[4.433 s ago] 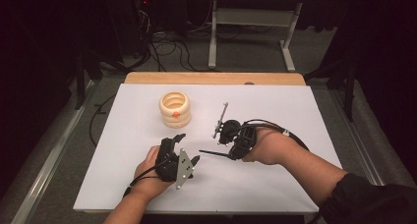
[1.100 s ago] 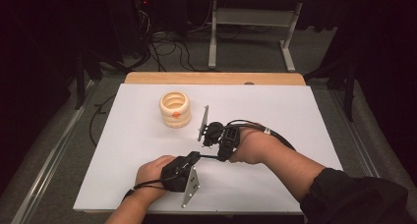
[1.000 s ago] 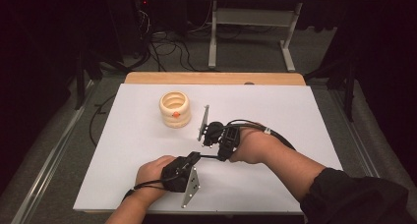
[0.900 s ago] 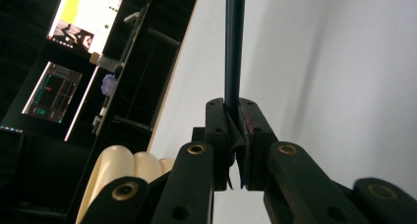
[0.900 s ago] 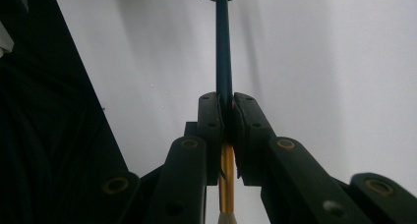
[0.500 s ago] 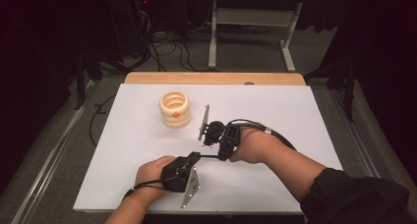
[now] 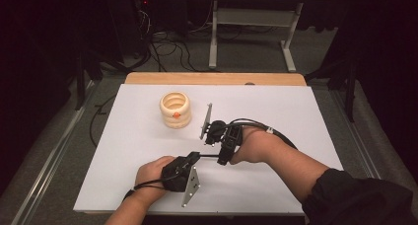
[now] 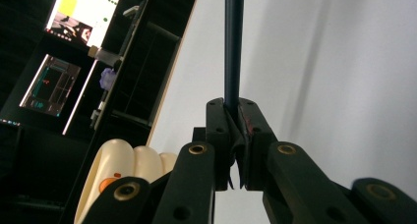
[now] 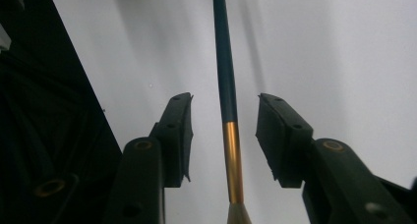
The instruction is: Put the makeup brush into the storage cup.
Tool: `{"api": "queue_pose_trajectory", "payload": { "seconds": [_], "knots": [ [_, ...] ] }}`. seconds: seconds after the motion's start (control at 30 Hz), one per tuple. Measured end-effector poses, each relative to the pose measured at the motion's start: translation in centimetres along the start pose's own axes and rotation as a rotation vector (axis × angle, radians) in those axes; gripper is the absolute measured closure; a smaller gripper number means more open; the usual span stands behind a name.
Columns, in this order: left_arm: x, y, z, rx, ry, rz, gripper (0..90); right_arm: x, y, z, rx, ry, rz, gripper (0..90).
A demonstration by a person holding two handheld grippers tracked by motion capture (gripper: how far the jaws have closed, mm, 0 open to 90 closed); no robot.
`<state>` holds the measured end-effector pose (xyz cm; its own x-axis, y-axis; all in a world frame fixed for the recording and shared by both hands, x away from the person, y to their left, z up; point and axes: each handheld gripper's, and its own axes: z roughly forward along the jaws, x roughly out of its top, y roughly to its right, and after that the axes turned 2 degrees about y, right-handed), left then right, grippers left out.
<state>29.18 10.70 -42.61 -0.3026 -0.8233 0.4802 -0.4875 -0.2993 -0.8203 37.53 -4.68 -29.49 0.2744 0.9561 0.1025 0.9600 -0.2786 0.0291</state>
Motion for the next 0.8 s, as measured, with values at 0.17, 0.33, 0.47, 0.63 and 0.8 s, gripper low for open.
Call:
{"api": "queue_pose_trajectory", "payload": {
  "seconds": [0.17,0.33,0.47,0.63,0.8],
  "knots": [
    [0.0,-0.1,0.0,-0.003,-0.002,-0.004,85.6,-0.4,0.2,-0.3,-0.016,0.007,-0.01,48.1],
    [0.0,-0.1,-0.1,0.002,-0.007,0.004,85.6,-1.0,0.7,-0.7,-0.034,0.013,0.007,37.4],
    [-0.1,-0.2,-0.1,0.005,-0.011,0.002,85.6,-1.7,1.0,-1.2,-0.053,0.032,0.009,25.5],
    [-0.3,-0.5,-0.2,0.011,-0.022,-0.022,85.6,-2.5,1.4,-1.6,-0.094,0.051,0.036,13.3],
    [-0.7,-0.8,-0.2,0.02,-0.036,-0.035,85.6,-3.5,1.7,-1.8,-0.108,0.052,0.04,7.5]
  ]
}}
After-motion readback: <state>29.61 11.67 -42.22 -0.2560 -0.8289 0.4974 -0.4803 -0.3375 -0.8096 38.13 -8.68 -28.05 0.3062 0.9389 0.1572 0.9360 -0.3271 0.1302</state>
